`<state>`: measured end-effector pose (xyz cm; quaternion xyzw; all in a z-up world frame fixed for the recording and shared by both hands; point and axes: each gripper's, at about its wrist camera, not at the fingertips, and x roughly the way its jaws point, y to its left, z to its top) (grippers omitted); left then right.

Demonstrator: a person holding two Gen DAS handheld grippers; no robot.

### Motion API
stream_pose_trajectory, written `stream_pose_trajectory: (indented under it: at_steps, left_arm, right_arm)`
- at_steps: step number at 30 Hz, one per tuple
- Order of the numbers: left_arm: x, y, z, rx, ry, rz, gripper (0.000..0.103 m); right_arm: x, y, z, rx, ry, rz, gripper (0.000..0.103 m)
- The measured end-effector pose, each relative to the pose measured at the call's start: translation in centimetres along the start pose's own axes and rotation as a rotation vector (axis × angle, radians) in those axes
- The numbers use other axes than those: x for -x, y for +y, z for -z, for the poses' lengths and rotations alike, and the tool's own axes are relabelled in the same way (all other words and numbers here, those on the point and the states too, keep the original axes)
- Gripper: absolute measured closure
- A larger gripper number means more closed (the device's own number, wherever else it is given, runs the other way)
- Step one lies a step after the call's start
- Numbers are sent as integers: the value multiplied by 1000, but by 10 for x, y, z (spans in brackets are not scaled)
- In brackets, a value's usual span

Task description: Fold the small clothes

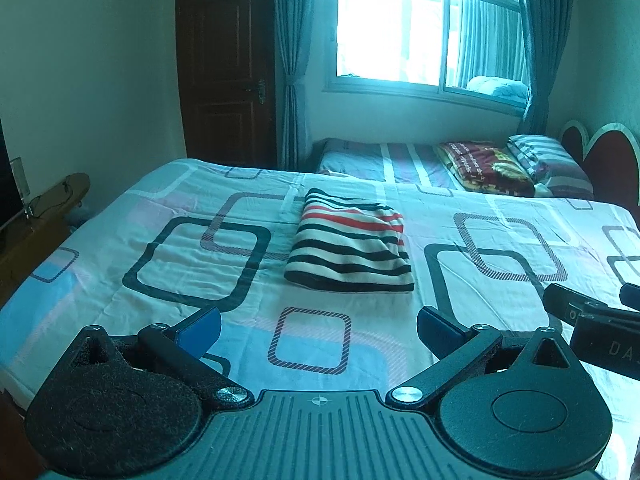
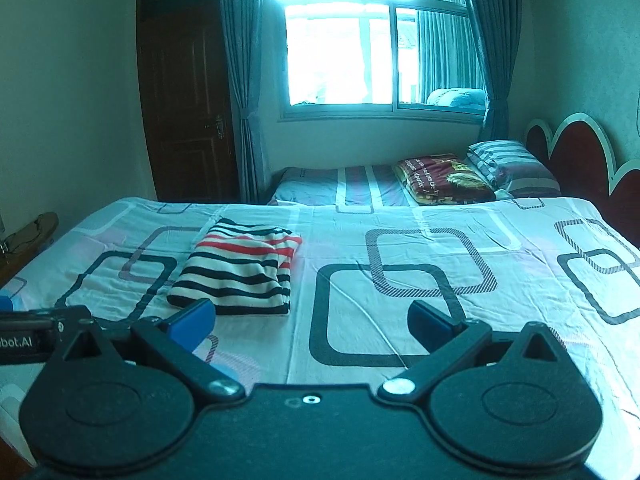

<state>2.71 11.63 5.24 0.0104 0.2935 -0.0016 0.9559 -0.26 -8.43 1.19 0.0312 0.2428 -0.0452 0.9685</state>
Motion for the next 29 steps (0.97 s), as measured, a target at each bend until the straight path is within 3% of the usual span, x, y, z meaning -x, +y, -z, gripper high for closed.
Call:
stream_pose_trajectory:
  at_steps: [18, 29]
  left_arm:
    - [-10, -6, -1, 3, 14, 17, 0]
    - [-27, -9, -4, 22, -2, 84, 0]
  right_arm:
    - [-7, -1, 1, 10, 22, -10, 1]
    - [-20, -3, 3, 4, 39, -4, 1]
